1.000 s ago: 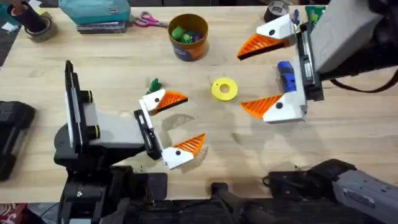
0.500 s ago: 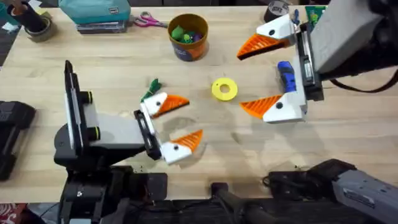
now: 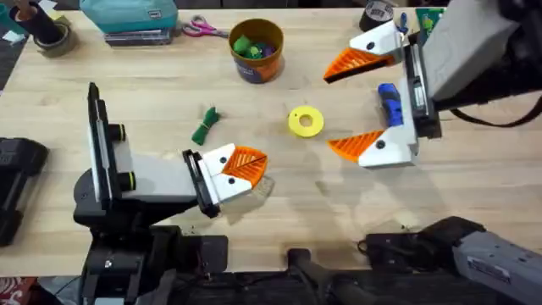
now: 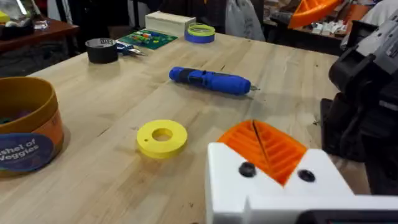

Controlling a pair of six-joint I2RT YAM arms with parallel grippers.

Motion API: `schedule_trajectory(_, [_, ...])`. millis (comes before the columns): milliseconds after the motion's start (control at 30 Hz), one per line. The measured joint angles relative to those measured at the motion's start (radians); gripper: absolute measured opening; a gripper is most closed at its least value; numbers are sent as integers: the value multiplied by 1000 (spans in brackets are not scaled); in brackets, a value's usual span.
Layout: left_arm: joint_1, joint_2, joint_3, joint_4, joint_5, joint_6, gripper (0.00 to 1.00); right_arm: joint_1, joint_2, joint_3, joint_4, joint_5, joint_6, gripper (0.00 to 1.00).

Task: Pick up the gripper from the table and insert it into the empty holder that is missing its gripper. Then pick up a screw, insert it into the mounting hole, and use the screwdriver to tighten it. Finally, clean up the table by picking up the vegetable and placing it into the bucket.

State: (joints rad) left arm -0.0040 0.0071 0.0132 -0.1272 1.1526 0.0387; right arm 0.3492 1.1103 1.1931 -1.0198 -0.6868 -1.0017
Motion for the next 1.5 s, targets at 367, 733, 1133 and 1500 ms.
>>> schedule_trajectory(367, [0,0,0,0,0,0,11,-3,4,128,-103,539,628,996])
schedule_trajectory(733, [0,0,0,0,0,0,11,-64,4,216,-241,746,910,996])
schedule_trajectory(1133, [0,0,0,0,0,0,10,-138,18,216,-268,771,977,996])
schedule_trajectory(1500, [0,0,0,0,0,0,10,-297,232,216,-244,821,1013,996])
